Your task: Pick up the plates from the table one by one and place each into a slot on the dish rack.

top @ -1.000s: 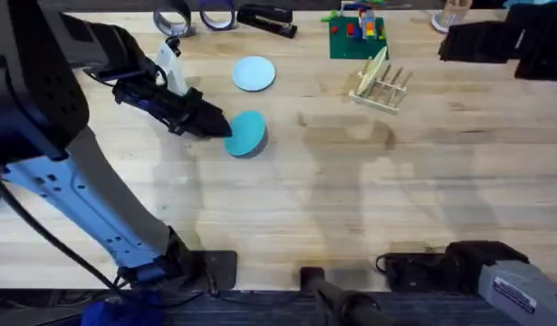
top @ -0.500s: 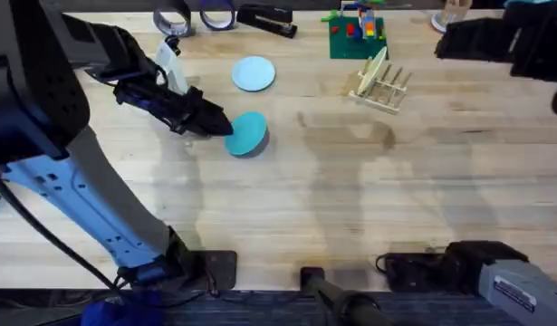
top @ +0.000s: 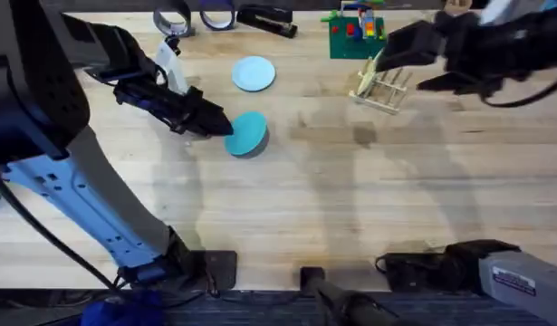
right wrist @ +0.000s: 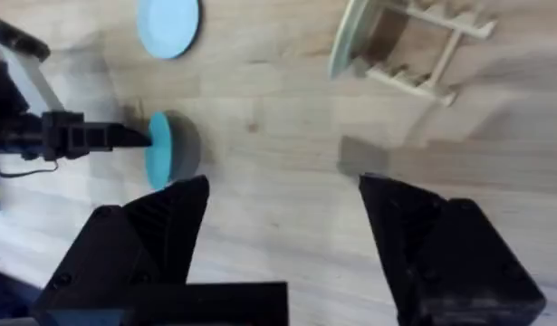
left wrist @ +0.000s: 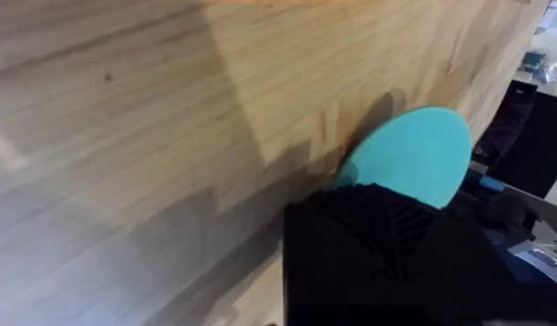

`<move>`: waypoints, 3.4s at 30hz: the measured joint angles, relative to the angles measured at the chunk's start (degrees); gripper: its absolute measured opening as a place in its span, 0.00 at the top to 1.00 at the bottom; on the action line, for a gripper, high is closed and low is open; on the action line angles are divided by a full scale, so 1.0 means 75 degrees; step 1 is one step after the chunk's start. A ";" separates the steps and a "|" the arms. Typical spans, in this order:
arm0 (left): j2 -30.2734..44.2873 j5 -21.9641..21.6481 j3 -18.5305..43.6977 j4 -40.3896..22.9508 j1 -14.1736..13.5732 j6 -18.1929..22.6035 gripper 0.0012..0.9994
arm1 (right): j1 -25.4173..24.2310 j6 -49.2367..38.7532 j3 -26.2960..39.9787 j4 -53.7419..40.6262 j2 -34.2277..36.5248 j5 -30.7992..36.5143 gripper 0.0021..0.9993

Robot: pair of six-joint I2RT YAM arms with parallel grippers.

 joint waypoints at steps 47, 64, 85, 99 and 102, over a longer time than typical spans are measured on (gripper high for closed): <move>0.0000 0.0032 0.0000 0.0058 -0.0006 0.0003 0.96 | 0.3741 0.2165 0.0003 0.3316 0.3950 -0.0360 0.00; 0.0000 0.0032 0.0000 0.0061 -0.0006 0.0003 0.96 | 0.3856 0.2027 0.0029 0.4011 0.4436 -0.1339 0.00; 0.0000 0.0038 0.0000 0.0082 -0.0006 0.0003 0.96 | 0.4175 0.3325 0.0044 0.4892 0.5101 -0.1420 0.00; 0.0000 0.0074 0.0000 0.0146 -0.0008 0.0003 0.96 | 0.4177 0.3890 0.0044 0.4883 0.5101 -0.1423 0.32; 0.0000 0.0081 0.0000 0.0146 -0.0006 0.0003 0.96 | 0.4177 0.3900 0.0044 0.4881 0.5101 -0.1422 0.41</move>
